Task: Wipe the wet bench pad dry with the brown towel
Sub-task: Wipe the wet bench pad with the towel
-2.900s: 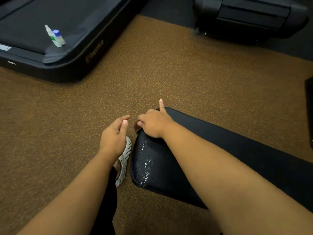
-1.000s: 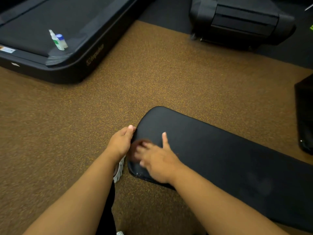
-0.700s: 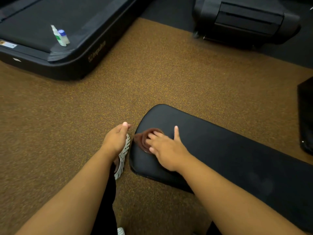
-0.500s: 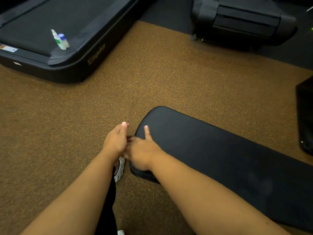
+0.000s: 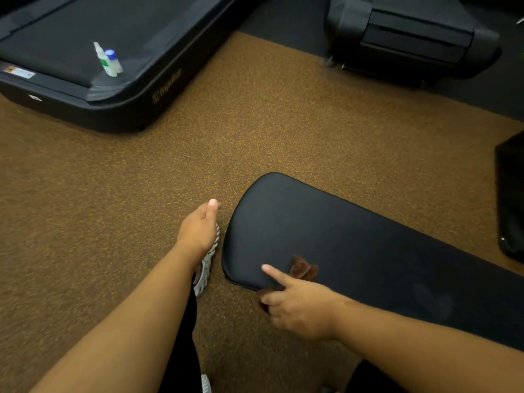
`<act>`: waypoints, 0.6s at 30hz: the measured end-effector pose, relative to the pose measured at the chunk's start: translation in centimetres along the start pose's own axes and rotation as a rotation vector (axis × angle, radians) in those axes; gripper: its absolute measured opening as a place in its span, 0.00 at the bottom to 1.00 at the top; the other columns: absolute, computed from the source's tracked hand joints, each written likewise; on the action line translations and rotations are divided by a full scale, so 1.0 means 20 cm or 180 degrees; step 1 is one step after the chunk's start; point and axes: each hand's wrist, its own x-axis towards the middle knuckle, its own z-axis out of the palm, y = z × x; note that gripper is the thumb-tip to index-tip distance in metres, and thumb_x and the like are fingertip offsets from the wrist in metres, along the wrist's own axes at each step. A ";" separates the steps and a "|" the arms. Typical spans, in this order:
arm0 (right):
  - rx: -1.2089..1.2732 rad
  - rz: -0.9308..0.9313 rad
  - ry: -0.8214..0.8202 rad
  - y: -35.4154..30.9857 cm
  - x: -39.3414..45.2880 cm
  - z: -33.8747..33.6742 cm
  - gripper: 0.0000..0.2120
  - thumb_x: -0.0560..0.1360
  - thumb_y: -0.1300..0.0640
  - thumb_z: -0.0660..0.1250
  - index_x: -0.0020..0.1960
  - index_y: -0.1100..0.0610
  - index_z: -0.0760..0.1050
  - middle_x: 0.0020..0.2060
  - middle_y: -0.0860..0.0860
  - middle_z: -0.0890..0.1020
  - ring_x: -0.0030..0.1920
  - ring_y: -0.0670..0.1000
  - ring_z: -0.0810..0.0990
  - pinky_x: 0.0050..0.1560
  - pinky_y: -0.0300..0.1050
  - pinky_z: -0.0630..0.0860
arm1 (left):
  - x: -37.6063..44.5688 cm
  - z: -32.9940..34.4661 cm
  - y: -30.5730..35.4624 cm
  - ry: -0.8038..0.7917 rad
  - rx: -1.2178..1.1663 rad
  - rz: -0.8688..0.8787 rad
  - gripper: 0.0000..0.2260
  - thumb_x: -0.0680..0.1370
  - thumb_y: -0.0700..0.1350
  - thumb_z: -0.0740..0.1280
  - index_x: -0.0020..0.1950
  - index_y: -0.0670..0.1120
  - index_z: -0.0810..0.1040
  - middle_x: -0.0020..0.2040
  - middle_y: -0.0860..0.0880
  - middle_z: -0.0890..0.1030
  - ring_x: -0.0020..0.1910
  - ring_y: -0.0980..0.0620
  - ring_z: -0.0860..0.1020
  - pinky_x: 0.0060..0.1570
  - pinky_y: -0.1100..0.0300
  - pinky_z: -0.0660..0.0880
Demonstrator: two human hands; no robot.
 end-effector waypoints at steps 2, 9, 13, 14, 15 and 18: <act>0.0230 -0.0074 0.0017 0.01 -0.09 0.05 0.11 0.75 0.57 0.62 0.53 0.50 0.80 0.51 0.48 0.82 0.66 0.51 0.68 0.69 0.69 0.33 | -0.01 0.00 0.00 -0.0053 -0.0100 -0.0017 0.27 0.78 0.64 0.49 0.64 0.49 0.76 0.66 0.47 0.77 0.67 0.46 0.72 0.68 0.45 0.66; 0.0182 0.0166 0.0220 0.04 0.19 -0.07 0.18 0.79 0.54 0.53 0.65 0.53 0.74 0.71 0.51 0.69 0.75 0.49 0.56 0.68 0.66 0.28 | -0.03 0.01 0.02 -0.0035 -0.0077 -0.0014 0.29 0.77 0.63 0.49 0.64 0.48 0.77 0.65 0.46 0.78 0.67 0.46 0.73 0.68 0.46 0.67; 0.0347 0.0890 0.0363 0.05 0.43 -0.17 0.19 0.80 0.52 0.51 0.67 0.54 0.72 0.69 0.50 0.71 0.74 0.51 0.55 0.62 0.66 0.23 | -0.04 -0.01 0.03 0.0010 -0.0092 -0.0034 0.25 0.79 0.61 0.50 0.64 0.48 0.77 0.65 0.46 0.78 0.66 0.46 0.73 0.67 0.47 0.67; 0.0435 0.1041 0.0393 0.05 0.46 -0.18 0.20 0.80 0.52 0.51 0.68 0.54 0.71 0.69 0.50 0.71 0.74 0.51 0.55 0.62 0.66 0.23 | -0.03 -0.02 0.03 0.0034 -0.0063 -0.0041 0.23 0.81 0.58 0.50 0.64 0.48 0.77 0.65 0.46 0.78 0.66 0.46 0.73 0.67 0.47 0.67; 0.0487 0.1142 0.0397 0.04 0.48 -0.18 0.20 0.80 0.52 0.51 0.69 0.55 0.70 0.69 0.51 0.71 0.74 0.52 0.55 0.62 0.65 0.23 | -0.03 -0.02 0.03 0.0059 -0.0031 -0.0040 0.22 0.82 0.57 0.50 0.65 0.47 0.77 0.64 0.46 0.78 0.66 0.46 0.73 0.67 0.48 0.67; 0.0592 0.1076 0.0465 0.01 0.41 -0.13 0.20 0.80 0.53 0.52 0.69 0.55 0.68 0.71 0.53 0.67 0.75 0.53 0.52 0.66 0.65 0.27 | -0.03 -0.03 0.03 0.0077 0.0054 -0.0002 0.22 0.82 0.56 0.50 0.65 0.47 0.77 0.64 0.46 0.78 0.65 0.46 0.73 0.66 0.50 0.68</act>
